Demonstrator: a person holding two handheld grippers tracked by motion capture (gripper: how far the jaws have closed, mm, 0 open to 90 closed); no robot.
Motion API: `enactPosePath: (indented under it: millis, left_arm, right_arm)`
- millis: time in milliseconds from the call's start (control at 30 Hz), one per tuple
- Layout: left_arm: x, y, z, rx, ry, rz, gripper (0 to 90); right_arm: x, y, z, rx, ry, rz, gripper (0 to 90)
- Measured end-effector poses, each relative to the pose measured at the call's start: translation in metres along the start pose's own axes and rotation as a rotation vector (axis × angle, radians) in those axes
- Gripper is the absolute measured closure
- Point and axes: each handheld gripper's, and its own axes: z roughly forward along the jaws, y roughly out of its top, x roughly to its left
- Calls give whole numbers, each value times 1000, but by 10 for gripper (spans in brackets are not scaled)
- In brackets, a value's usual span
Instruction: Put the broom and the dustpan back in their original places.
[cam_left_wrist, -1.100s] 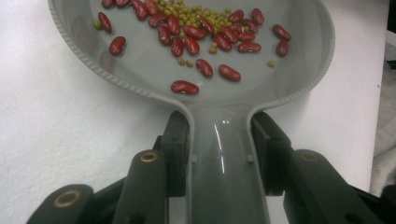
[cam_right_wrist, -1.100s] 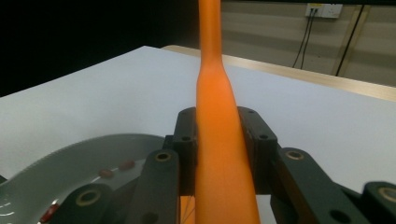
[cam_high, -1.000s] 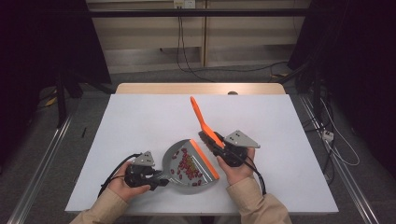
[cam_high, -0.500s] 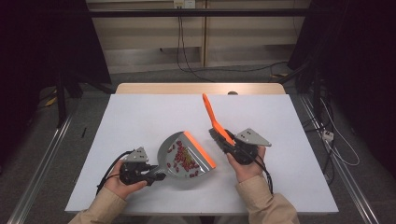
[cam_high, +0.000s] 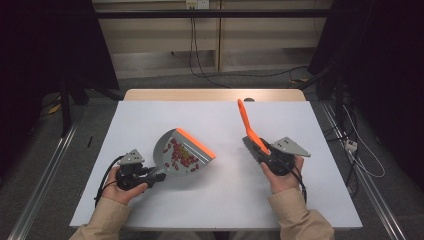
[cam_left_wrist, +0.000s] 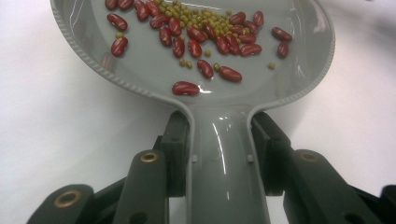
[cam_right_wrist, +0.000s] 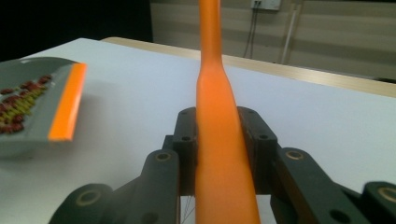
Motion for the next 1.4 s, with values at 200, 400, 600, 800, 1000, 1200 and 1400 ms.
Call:
enactPosePath:
  millis: [200,400,600,800,1000,1200,1400]
  left_arm:
    - [18,-2,-4,-15,105,-75,631]
    - [32,-5,-4,6,206,-134,630]
    - [43,-6,-3,7,276,-179,631]
    - [49,-8,-1,18,346,-234,630]
    - [48,-10,1,20,348,-268,625]
    - [39,-10,0,-27,291,-278,553]
    - [23,-12,-1,-64,228,-269,418]
  right_arm:
    - [-26,-10,-8,28,-56,6,712]
    - [-50,-18,-13,49,-138,5,712]
    - [-64,-21,-16,66,-202,-31,711]
    - [-67,-25,-17,87,-255,-79,711]
    - [-62,-29,-18,97,-263,-107,710]
    - [-48,-33,-13,88,-205,-55,675]
    - [-32,-34,-10,46,-52,34,536]
